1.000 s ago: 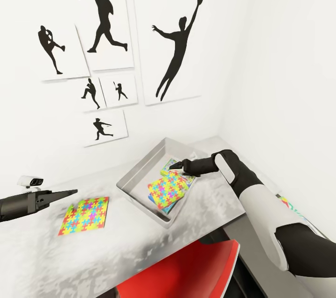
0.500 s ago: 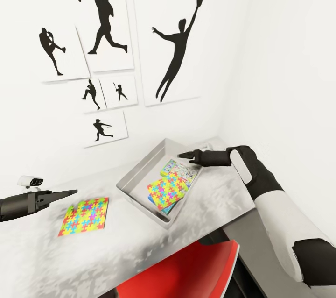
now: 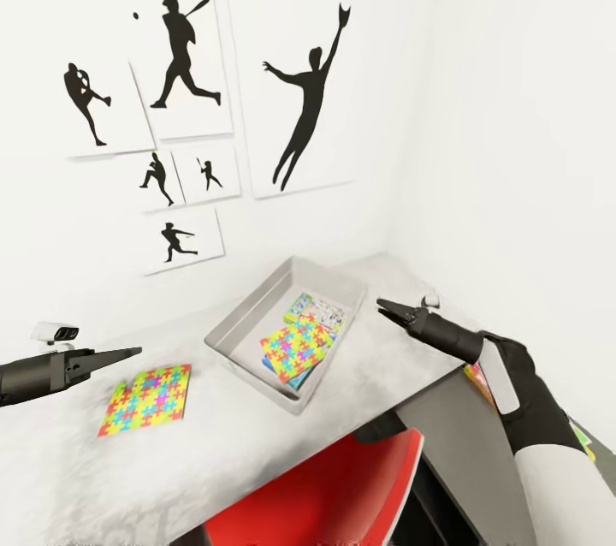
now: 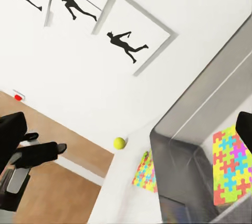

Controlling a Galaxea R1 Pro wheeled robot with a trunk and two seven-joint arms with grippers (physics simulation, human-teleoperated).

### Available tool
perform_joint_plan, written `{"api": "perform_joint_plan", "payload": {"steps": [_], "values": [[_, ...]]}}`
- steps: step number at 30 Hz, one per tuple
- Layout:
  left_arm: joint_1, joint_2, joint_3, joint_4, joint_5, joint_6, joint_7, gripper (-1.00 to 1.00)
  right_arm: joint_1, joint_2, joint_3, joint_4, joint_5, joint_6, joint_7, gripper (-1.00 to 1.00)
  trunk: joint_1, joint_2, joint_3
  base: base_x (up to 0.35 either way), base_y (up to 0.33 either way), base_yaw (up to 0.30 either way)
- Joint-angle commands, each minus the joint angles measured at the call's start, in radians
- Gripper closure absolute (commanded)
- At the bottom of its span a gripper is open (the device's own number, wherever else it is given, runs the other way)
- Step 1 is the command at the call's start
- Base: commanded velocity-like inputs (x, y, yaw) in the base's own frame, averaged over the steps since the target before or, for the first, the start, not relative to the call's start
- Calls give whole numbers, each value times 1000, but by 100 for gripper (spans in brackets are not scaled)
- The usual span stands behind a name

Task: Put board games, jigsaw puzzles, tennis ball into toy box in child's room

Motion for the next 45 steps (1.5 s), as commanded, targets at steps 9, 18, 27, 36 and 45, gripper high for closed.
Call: {"api": "perform_joint_plan", "payload": {"steps": [9, 18, 27, 36, 45], "values": [[-1, 1, 1, 0, -1, 11, -4, -100, 99, 12, -19, -12, -2, -124, 107, -100, 0, -2, 12, -67, 0, -114], [-1, 0, 0, 0, -2, 11, -4, -100, 144, 5, -24, -25, -1, -146, 115, -100, 0, -2, 25, -124, 32, -88], [-1, -1, 0, 0, -2, 11, -4, -100, 148, 9, -25, -24, 6, -153, 103, -100, 0, -2, 28, -16, 6, -15], [-1, -1, 0, 0, -2, 11, -4, -100, 148, 11, -26, -22, 3, -157, 104, -100, 0, -2, 28, 0, 0, -17], [-1, -1, 0, 0, -2, 11, -4, -100, 148, 6, -26, -21, -3, -157, 105, -100, 0, -2, 37, -47, 2, -187]]}}
